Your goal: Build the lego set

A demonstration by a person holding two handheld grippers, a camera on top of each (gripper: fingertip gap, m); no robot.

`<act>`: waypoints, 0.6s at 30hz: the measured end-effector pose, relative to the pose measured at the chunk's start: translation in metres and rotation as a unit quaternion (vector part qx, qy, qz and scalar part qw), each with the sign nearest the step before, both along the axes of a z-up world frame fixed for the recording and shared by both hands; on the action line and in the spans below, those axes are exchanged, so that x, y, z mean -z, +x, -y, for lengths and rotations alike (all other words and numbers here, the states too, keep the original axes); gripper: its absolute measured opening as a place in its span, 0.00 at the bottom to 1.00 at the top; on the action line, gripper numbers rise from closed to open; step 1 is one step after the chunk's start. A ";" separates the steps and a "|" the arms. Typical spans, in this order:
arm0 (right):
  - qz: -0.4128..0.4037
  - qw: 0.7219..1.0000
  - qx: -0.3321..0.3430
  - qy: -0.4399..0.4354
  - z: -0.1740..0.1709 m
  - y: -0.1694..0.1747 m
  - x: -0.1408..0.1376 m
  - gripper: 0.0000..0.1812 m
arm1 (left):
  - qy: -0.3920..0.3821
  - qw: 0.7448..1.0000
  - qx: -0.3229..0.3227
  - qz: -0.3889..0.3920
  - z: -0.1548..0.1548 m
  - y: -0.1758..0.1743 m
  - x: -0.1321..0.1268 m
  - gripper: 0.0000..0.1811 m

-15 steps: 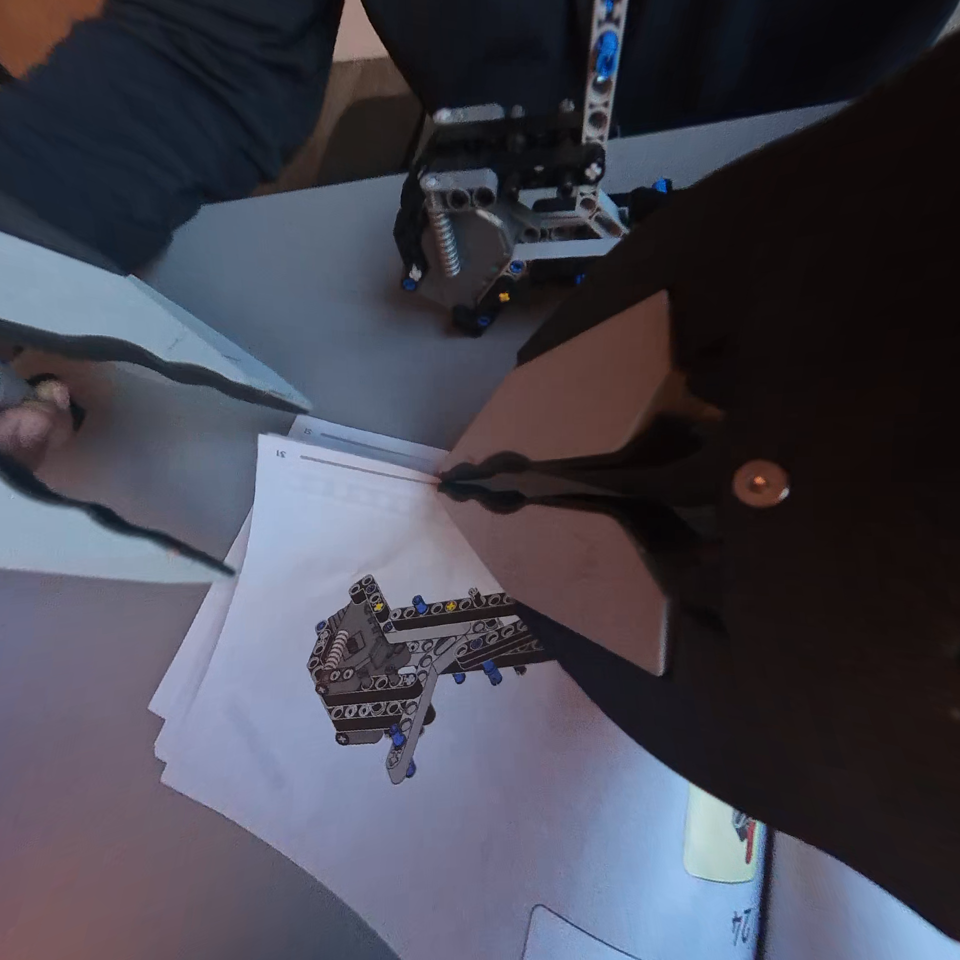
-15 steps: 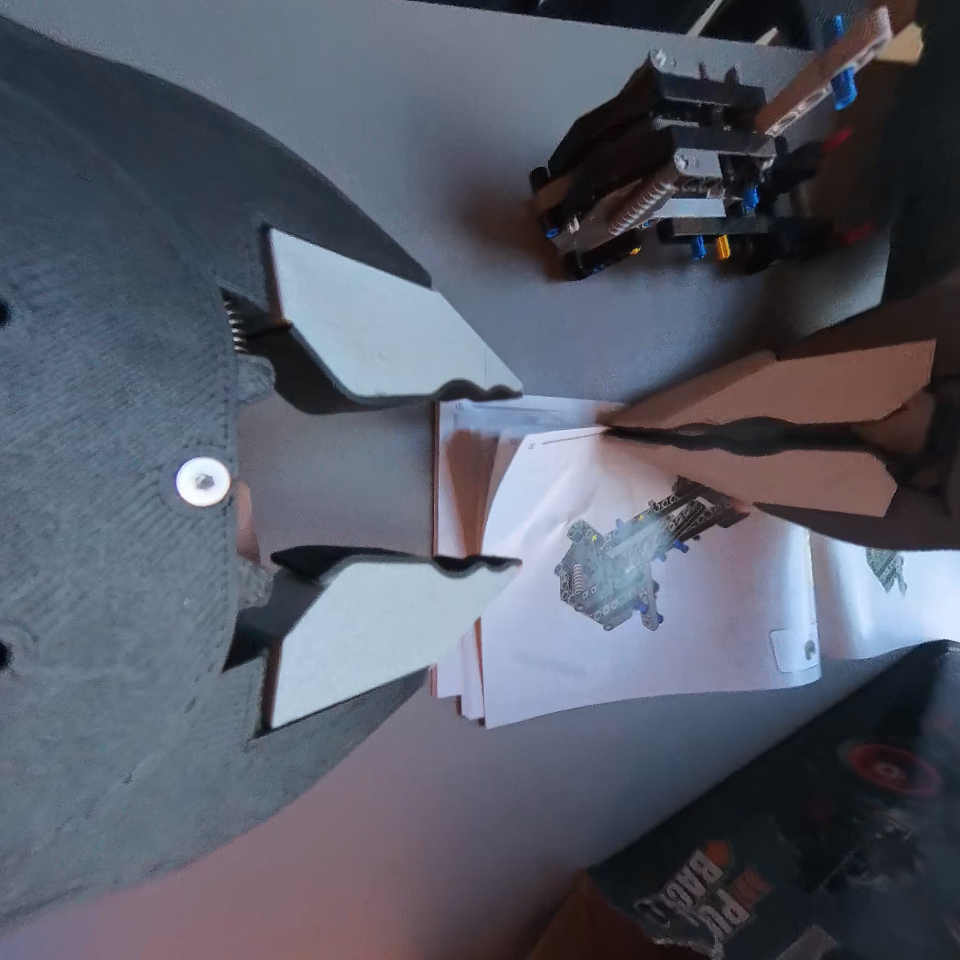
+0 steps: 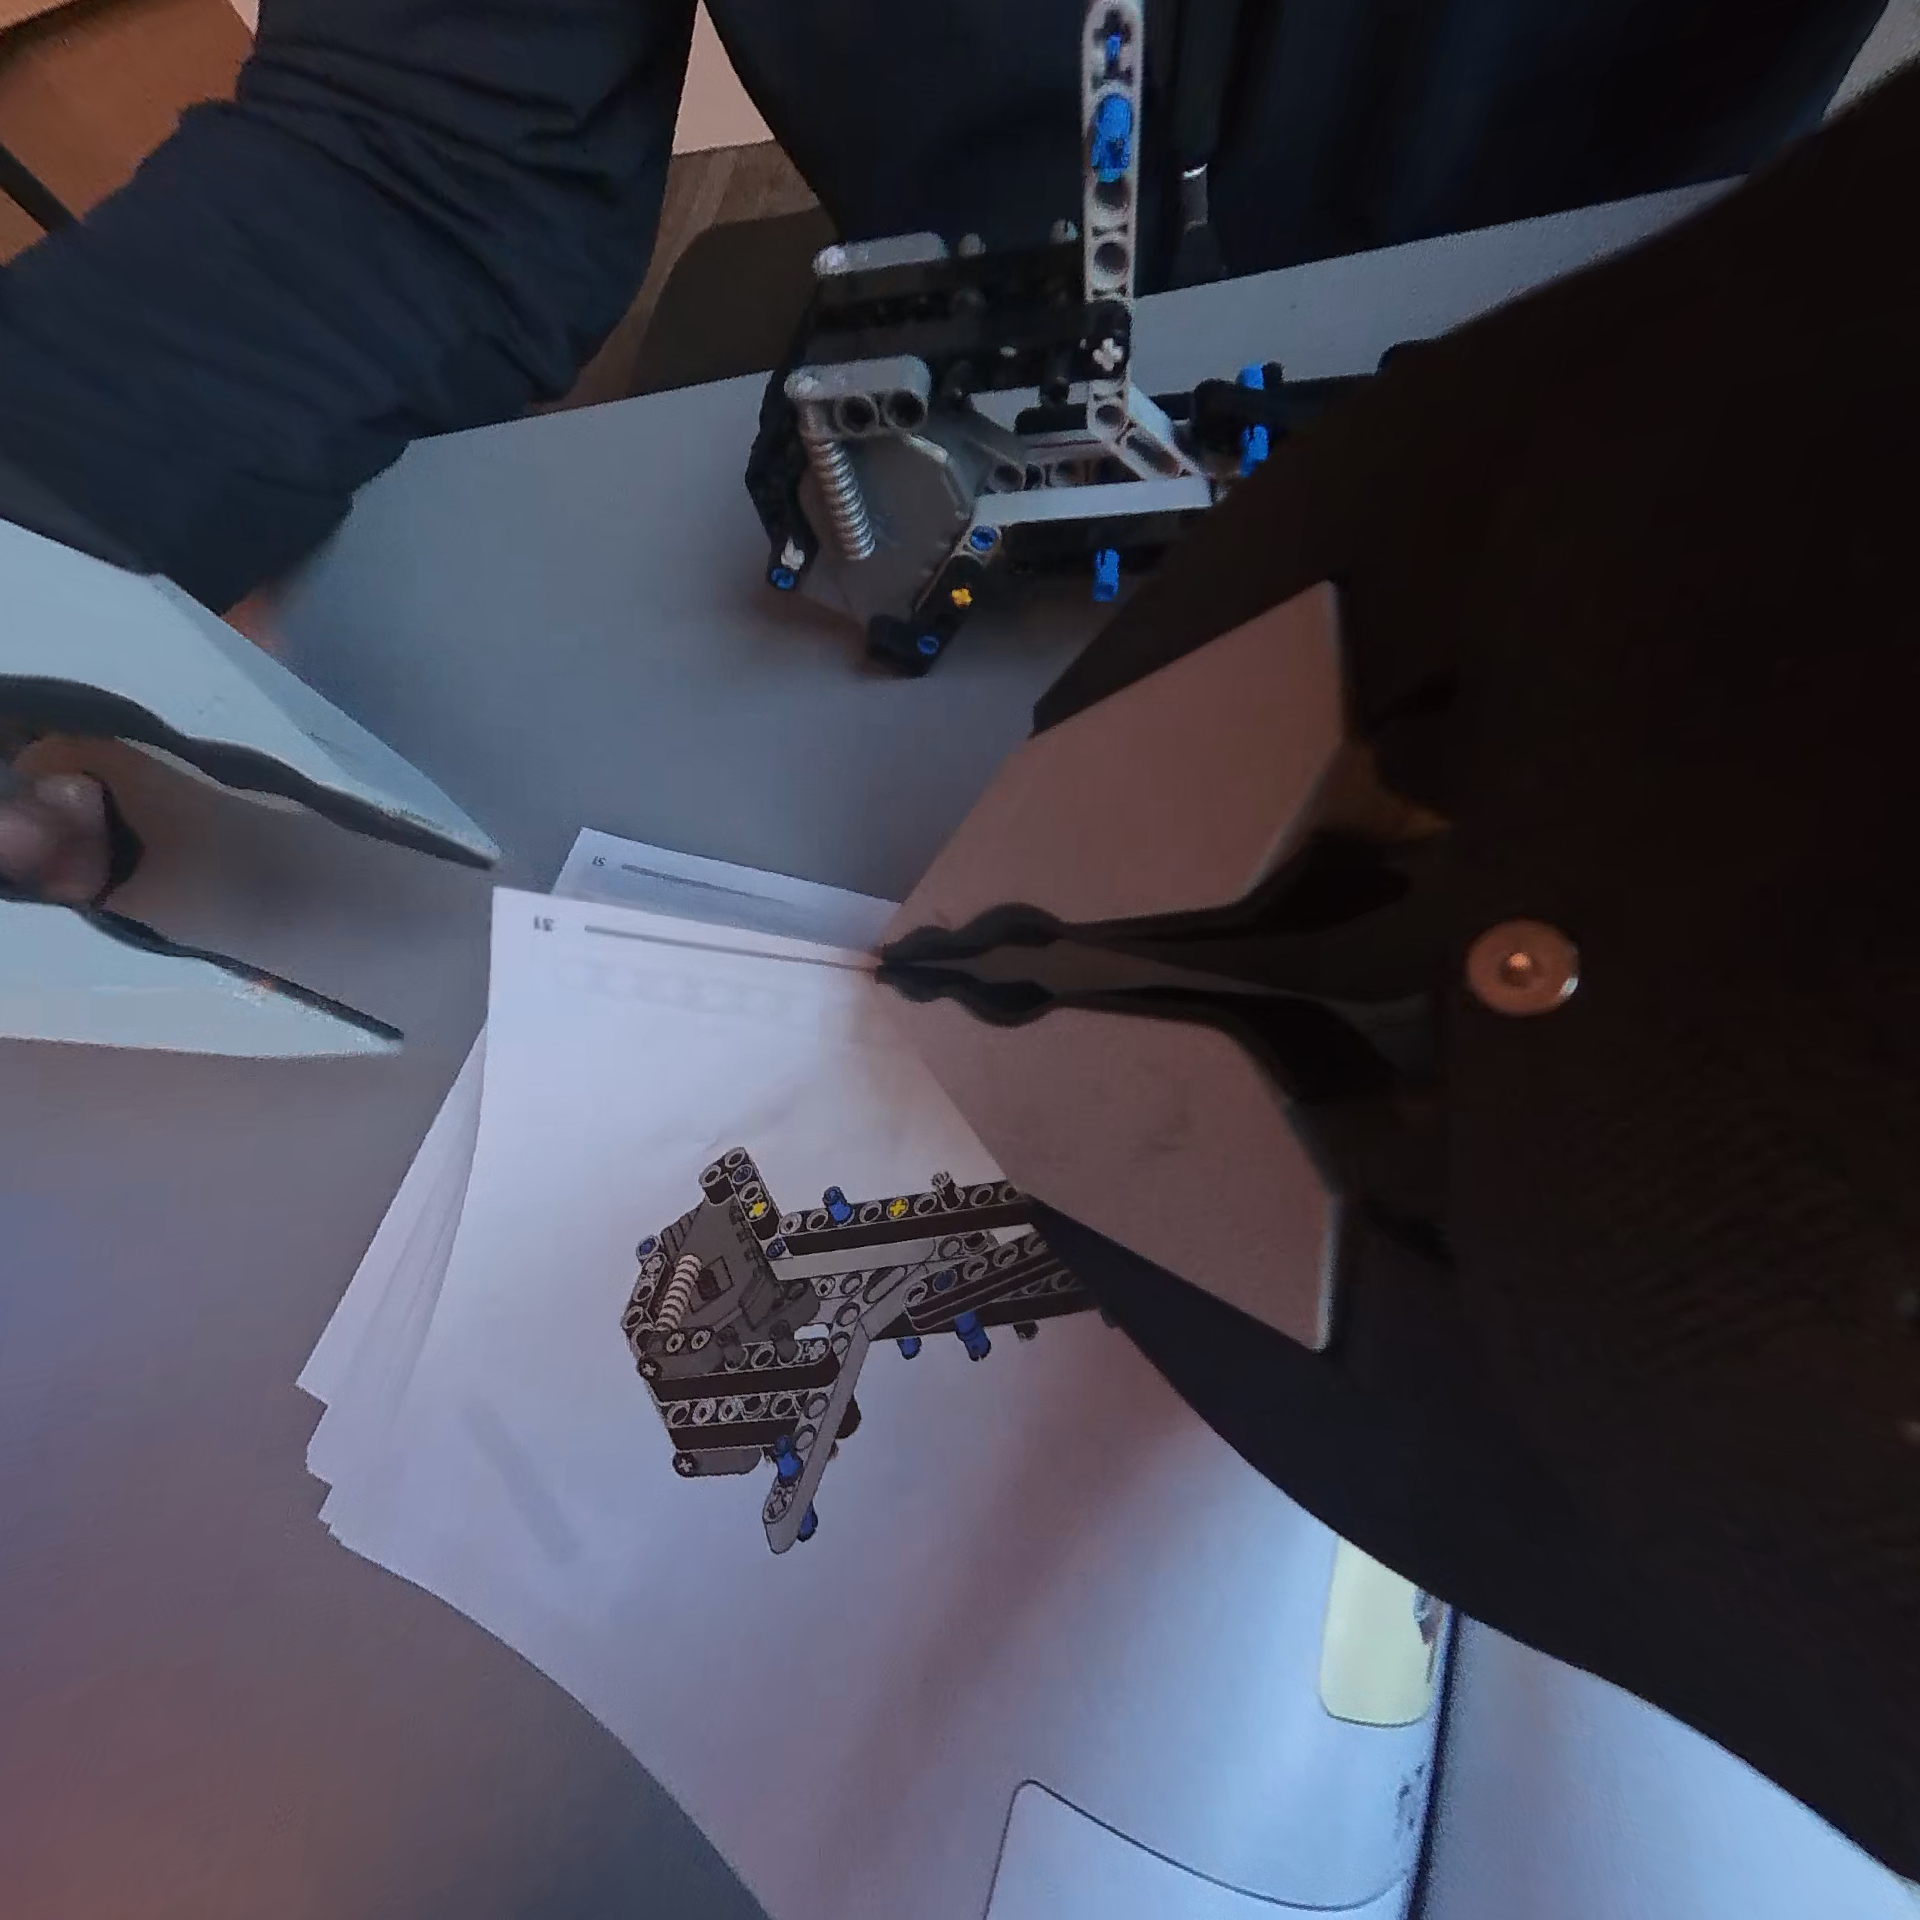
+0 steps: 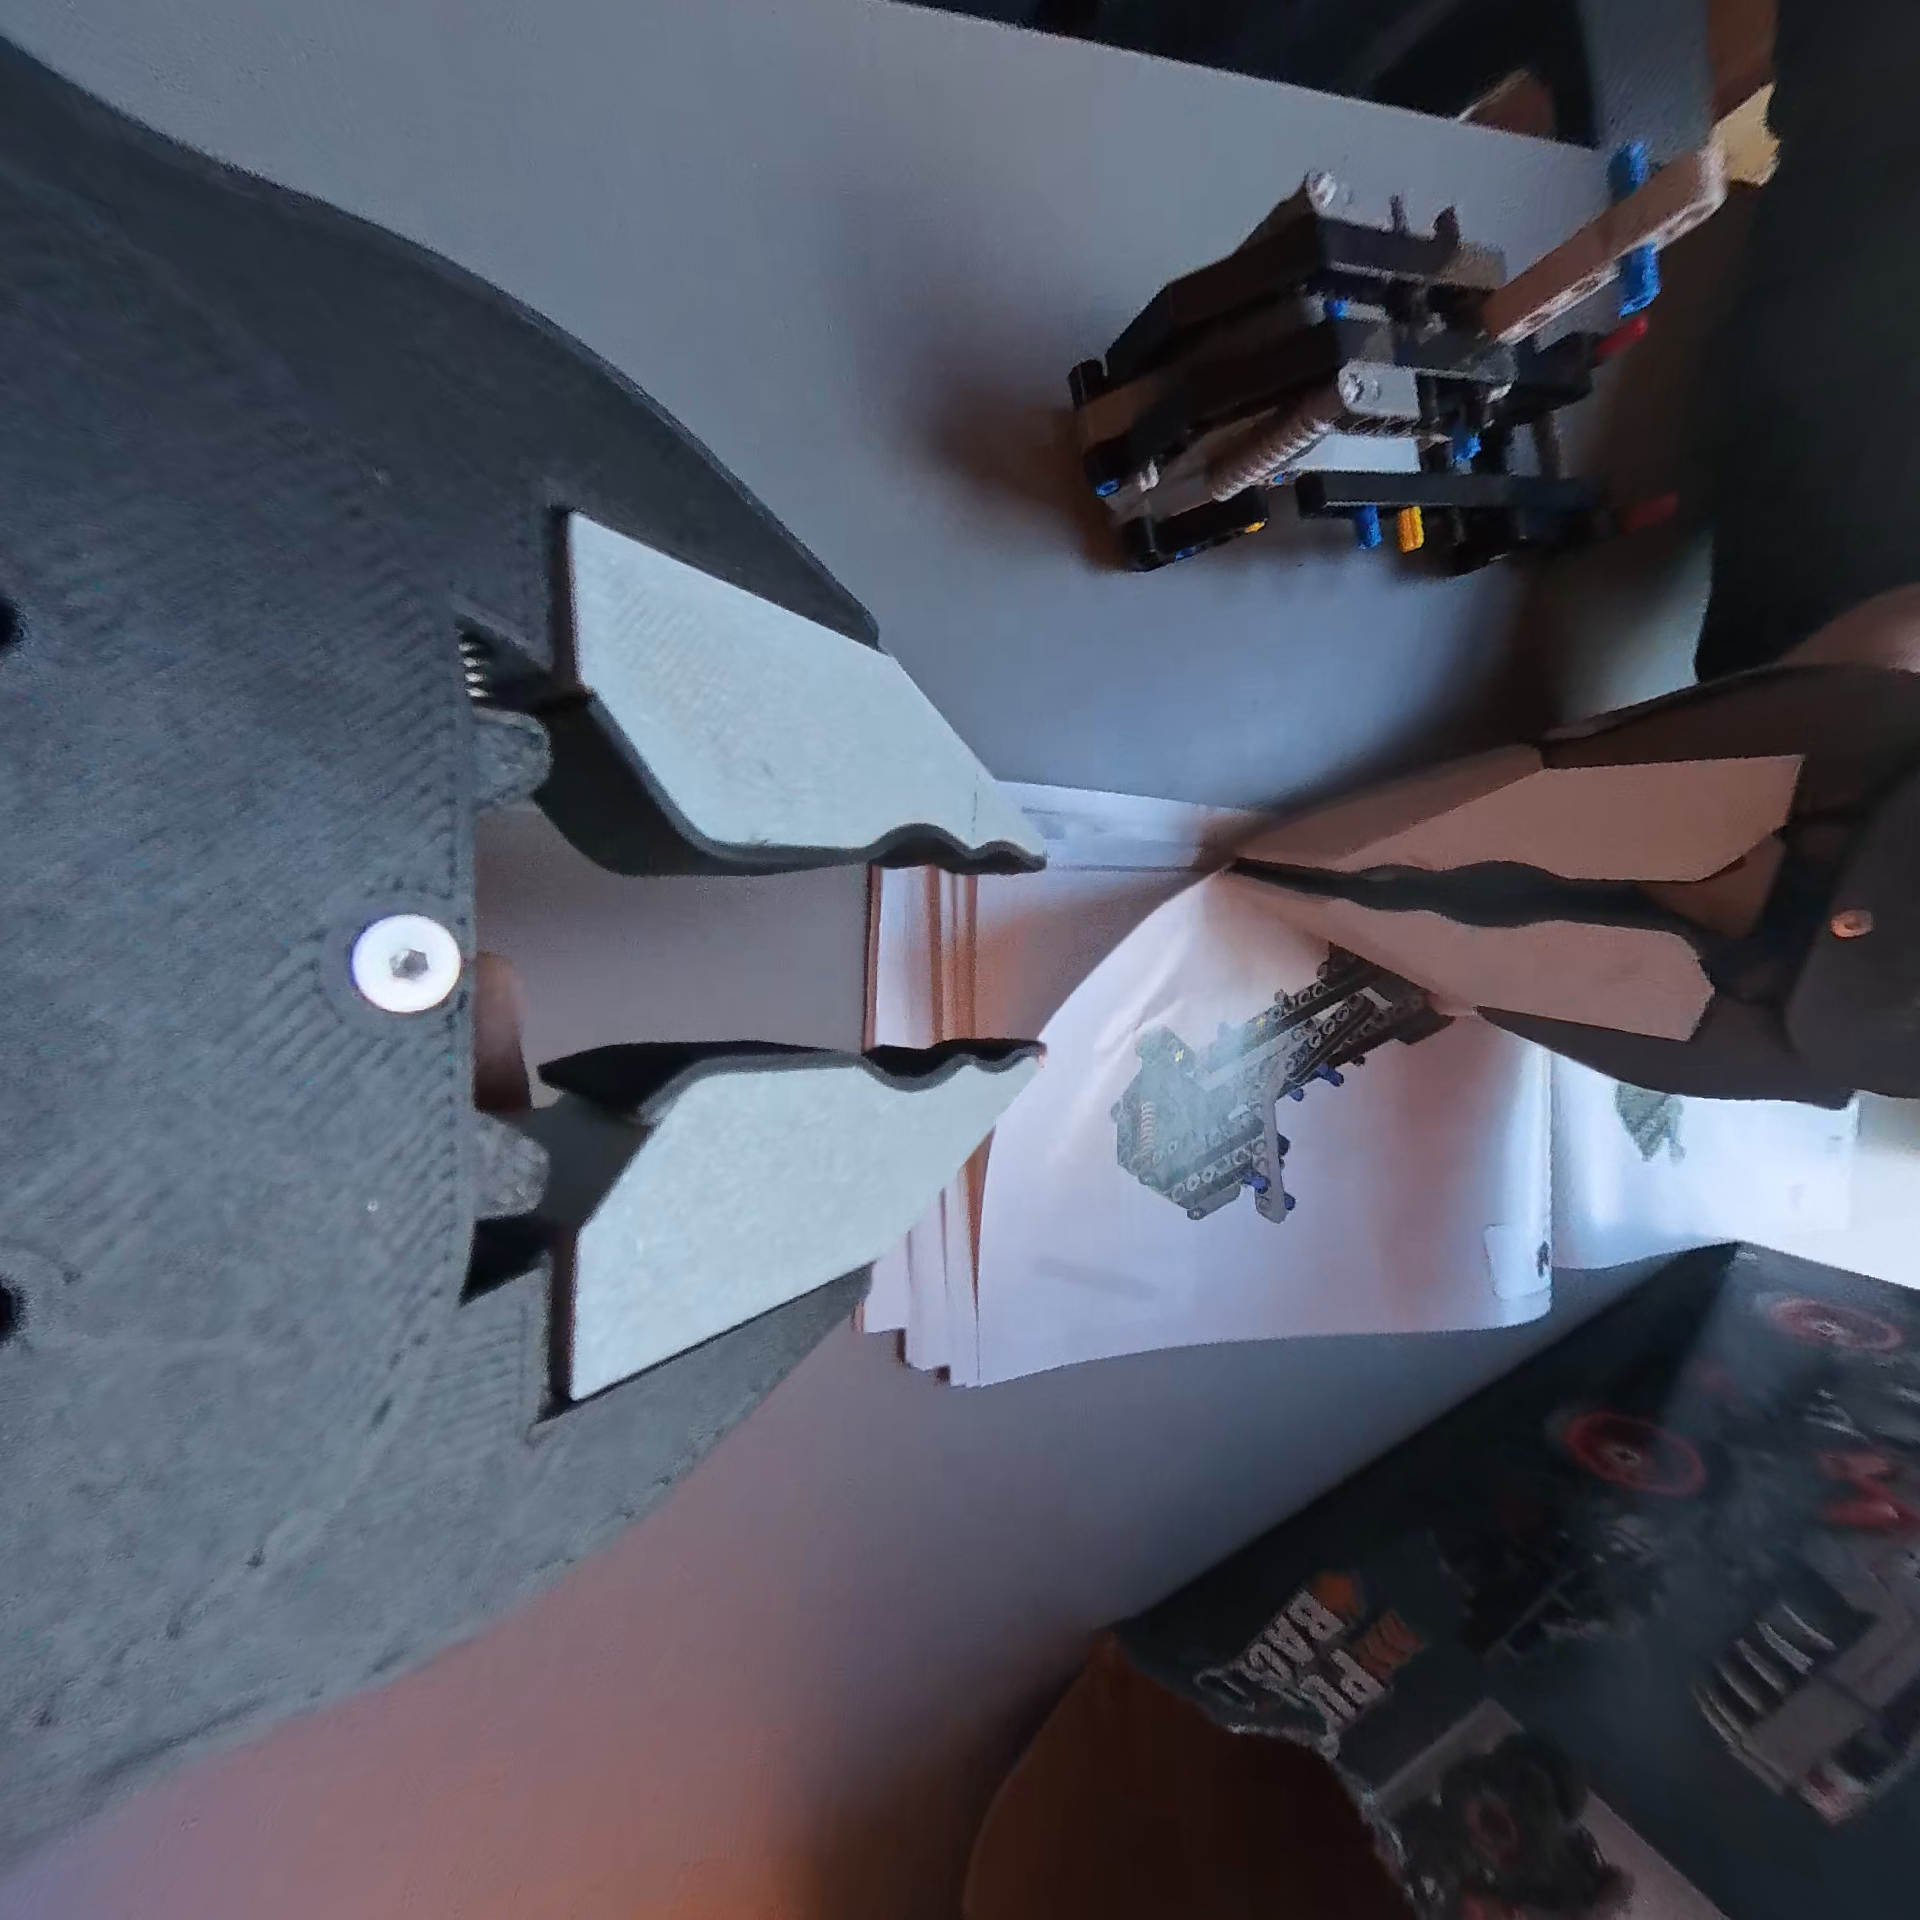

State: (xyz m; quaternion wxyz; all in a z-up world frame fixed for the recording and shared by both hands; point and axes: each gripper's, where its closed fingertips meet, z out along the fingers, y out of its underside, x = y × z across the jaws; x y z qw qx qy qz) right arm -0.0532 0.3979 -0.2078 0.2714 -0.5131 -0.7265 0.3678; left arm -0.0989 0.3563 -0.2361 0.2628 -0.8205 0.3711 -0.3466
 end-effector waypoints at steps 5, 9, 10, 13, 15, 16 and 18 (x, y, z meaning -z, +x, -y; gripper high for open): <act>-0.030 0.999 0.020 0.033 -0.005 -0.014 -0.003 0.14 | 0.000 1.000 -0.008 0.011 -0.001 -0.003 -0.003 0.00; -0.036 0.997 0.039 0.052 -0.009 -0.026 0.003 0.13 | 0.000 1.000 -0.008 0.013 -0.001 -0.004 -0.003 0.00; -0.044 0.996 0.042 0.060 -0.011 -0.030 0.002 0.11 | 0.001 1.000 -0.007 0.013 -0.001 -0.003 -0.003 0.00; -0.056 0.994 0.021 0.087 -0.005 -0.033 0.003 0.06 | 0.004 1.000 -0.006 0.014 0.000 -0.003 -0.005 0.00; -0.061 0.993 0.017 0.095 -0.002 -0.034 0.002 0.02 | 0.022 1.000 -0.002 0.022 0.000 0.000 -0.014 0.03; -0.068 0.993 0.022 0.092 -0.003 -0.036 -0.001 0.00 | 0.035 0.999 -0.001 0.030 0.000 0.004 -0.022 0.10; -0.094 0.992 0.031 0.080 -0.003 -0.038 -0.013 0.00 | 0.073 0.997 -0.009 0.027 -0.003 0.010 -0.037 0.12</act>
